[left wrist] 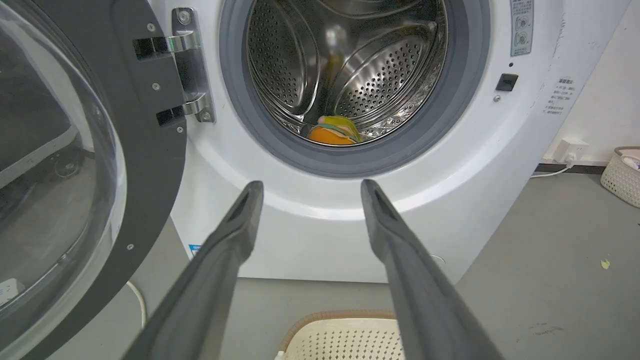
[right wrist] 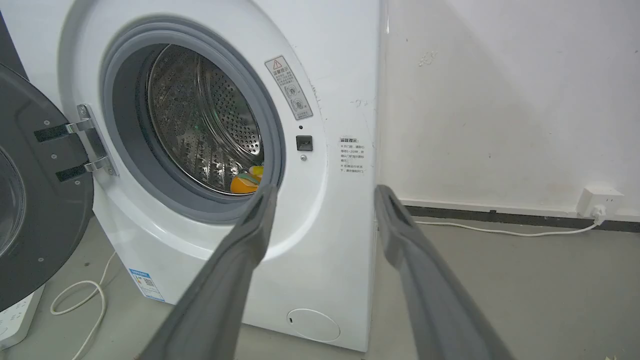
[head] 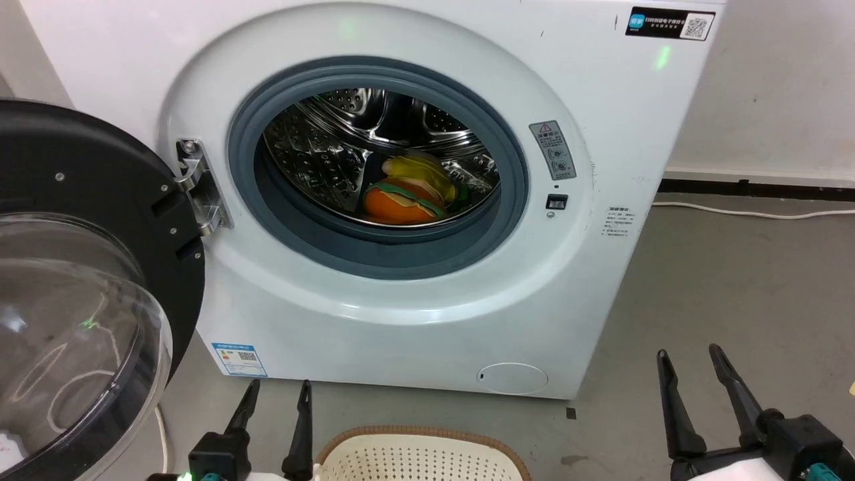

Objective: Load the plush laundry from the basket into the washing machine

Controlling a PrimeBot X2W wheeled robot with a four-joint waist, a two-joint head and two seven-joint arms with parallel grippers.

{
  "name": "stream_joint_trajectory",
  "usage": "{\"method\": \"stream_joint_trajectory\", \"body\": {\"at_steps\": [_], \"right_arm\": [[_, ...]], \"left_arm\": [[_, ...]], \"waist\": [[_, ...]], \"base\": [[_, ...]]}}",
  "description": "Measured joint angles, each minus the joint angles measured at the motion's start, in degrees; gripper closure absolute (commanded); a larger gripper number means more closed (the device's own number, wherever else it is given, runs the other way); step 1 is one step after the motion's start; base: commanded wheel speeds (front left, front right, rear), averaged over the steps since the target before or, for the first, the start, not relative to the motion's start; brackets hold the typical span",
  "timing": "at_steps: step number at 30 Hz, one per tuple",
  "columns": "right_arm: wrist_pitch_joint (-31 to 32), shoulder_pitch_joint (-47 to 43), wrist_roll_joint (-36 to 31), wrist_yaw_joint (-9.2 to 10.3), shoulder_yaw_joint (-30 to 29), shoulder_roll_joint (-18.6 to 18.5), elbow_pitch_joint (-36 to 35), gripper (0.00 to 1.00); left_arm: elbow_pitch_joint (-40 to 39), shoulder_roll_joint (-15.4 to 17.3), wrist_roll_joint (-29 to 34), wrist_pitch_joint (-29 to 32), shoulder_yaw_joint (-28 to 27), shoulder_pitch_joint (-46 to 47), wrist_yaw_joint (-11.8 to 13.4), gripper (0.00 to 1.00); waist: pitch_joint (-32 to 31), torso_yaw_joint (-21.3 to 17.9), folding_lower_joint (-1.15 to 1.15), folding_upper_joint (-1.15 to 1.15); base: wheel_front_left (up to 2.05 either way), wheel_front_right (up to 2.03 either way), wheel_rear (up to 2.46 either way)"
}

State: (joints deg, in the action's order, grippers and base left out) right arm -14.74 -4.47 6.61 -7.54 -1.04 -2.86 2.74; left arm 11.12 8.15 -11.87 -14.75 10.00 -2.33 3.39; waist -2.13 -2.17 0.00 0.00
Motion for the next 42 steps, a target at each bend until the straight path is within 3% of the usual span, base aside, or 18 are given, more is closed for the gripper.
{"method": "stream_joint_trajectory", "body": {"at_steps": [2,3,42], "right_arm": [[0.0,0.0,0.0,0.01,0.1,0.0,0.1,0.0],[0.0,0.0,0.0,0.0,0.2,0.0,0.1,1.0],[3.8,0.3,-1.2,0.0,0.3,0.0,-0.2,1.0]], "left_arm": [[0.3,0.0,-0.2,0.0,-0.4,0.1,-0.5,0.0],[0.5,-0.2,-0.7,0.0,-0.7,0.2,-0.9,1.0],[-2.1,-1.6,1.9,3.8,-3.1,0.2,-1.6,1.0]], "waist": [[0.0,0.1,0.0,0.0],[0.0,0.1,0.0,0.0],[0.6,0.7,0.0,0.0]], "base": [[0.0,0.0,0.0],[0.0,0.0,0.0],[0.0,0.0,0.0]]}}
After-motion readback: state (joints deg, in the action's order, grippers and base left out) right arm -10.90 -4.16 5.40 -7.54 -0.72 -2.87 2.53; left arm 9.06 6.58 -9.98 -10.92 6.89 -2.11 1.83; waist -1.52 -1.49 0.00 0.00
